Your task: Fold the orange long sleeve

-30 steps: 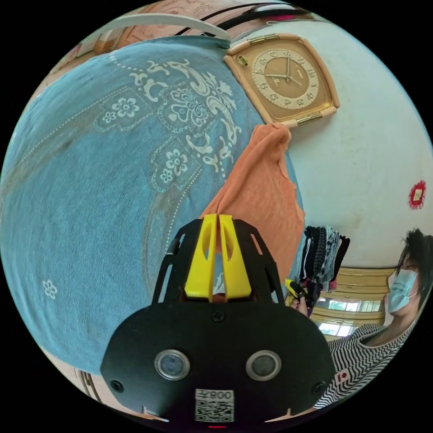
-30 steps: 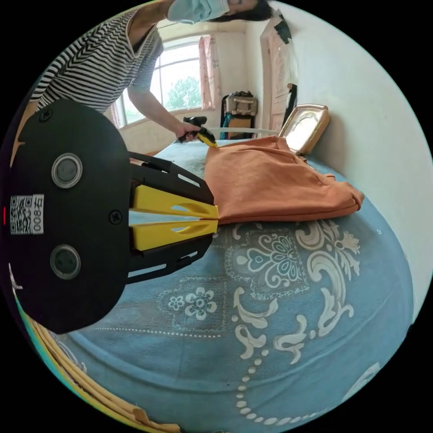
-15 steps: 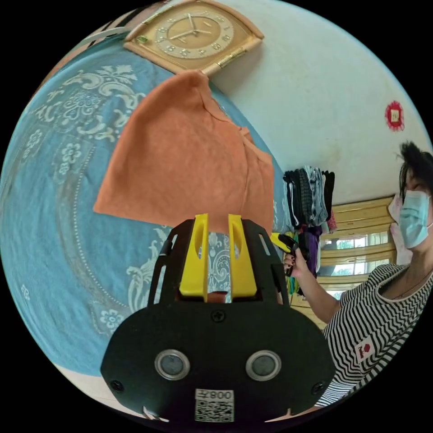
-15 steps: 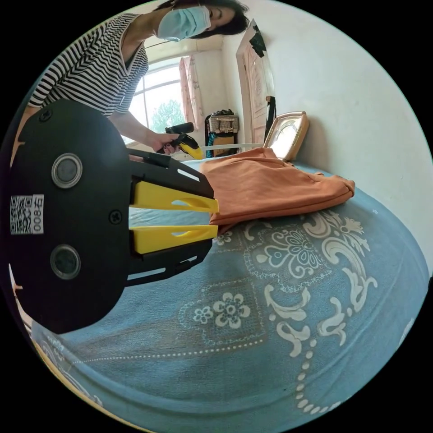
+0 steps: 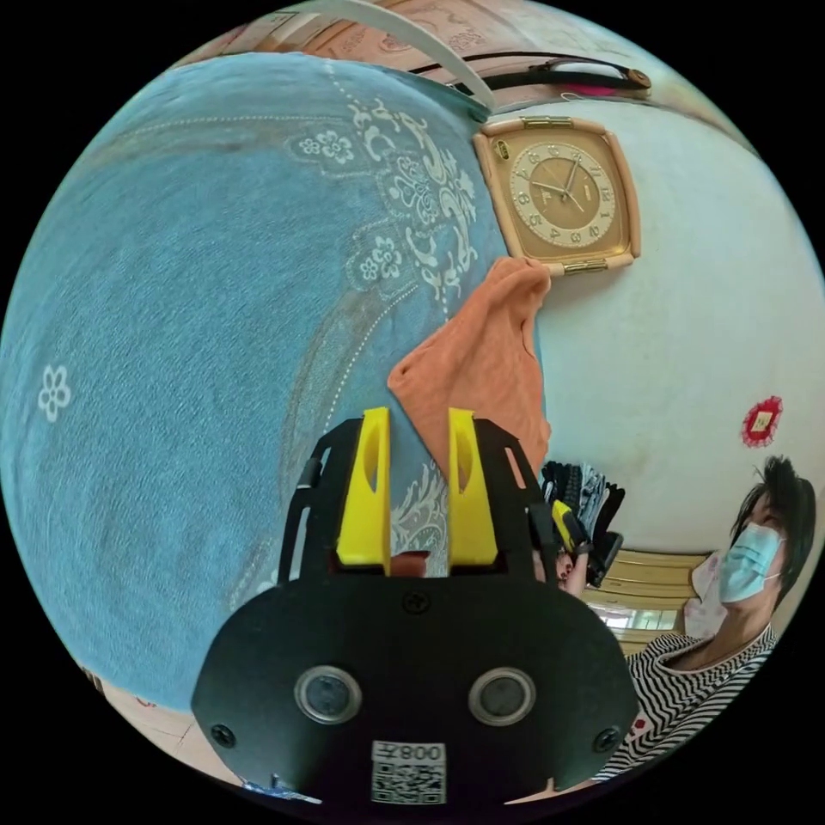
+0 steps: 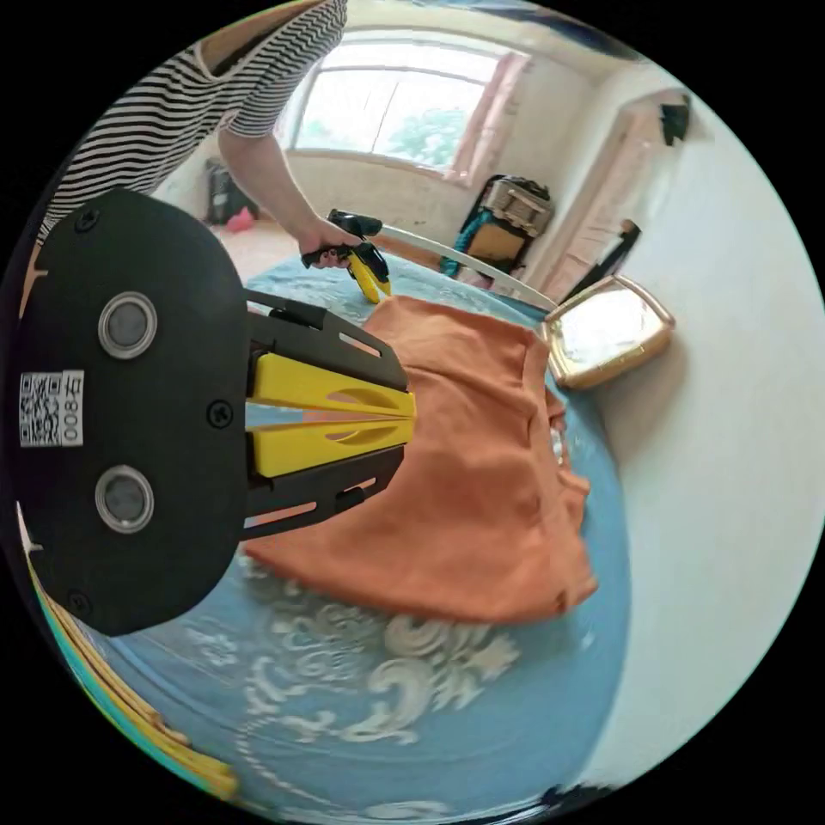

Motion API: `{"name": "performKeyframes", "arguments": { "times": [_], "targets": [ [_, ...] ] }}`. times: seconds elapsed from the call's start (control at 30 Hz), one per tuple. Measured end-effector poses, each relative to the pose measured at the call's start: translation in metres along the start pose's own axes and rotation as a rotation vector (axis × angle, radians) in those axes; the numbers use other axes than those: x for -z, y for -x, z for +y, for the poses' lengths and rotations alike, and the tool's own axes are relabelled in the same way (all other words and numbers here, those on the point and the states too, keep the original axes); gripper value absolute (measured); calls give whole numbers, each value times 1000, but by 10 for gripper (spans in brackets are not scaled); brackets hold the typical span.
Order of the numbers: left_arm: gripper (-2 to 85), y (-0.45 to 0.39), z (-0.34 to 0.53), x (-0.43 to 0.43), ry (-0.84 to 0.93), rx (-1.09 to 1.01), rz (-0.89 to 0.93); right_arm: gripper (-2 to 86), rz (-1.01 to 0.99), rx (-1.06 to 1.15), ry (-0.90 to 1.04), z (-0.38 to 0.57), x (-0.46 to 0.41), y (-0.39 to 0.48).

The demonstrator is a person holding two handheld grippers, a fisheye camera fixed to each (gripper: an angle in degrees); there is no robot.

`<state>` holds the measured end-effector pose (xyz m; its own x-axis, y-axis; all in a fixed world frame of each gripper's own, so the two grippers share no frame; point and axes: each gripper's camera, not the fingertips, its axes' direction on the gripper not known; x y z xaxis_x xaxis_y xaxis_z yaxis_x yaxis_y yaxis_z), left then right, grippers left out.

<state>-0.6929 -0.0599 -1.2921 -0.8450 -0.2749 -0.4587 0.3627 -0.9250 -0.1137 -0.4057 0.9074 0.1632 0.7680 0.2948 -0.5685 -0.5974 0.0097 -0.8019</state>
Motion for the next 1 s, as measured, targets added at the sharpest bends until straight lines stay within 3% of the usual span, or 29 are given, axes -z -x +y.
{"name": "performKeyframes", "arguments": {
  "times": [0.17,0.33,0.37,0.7,0.8,1.0],
  "targets": [
    [95,22,7,-18,-31,13,82,2,188,244,112,-111,-78,102],
    [87,42,11,-48,-47,25,172,2,343,290,362,-163,-164,148],
    [84,47,12,-56,-56,29,194,2,361,309,333,-170,-169,159],
    [38,65,36,-128,-104,9,336,2,317,329,360,-240,-180,209],
    [34,50,49,-152,-111,-81,383,3,336,338,371,-258,-181,222],
    [32,2,73,-218,-39,-359,318,9,185,168,350,-300,-151,216]
  ]
}}
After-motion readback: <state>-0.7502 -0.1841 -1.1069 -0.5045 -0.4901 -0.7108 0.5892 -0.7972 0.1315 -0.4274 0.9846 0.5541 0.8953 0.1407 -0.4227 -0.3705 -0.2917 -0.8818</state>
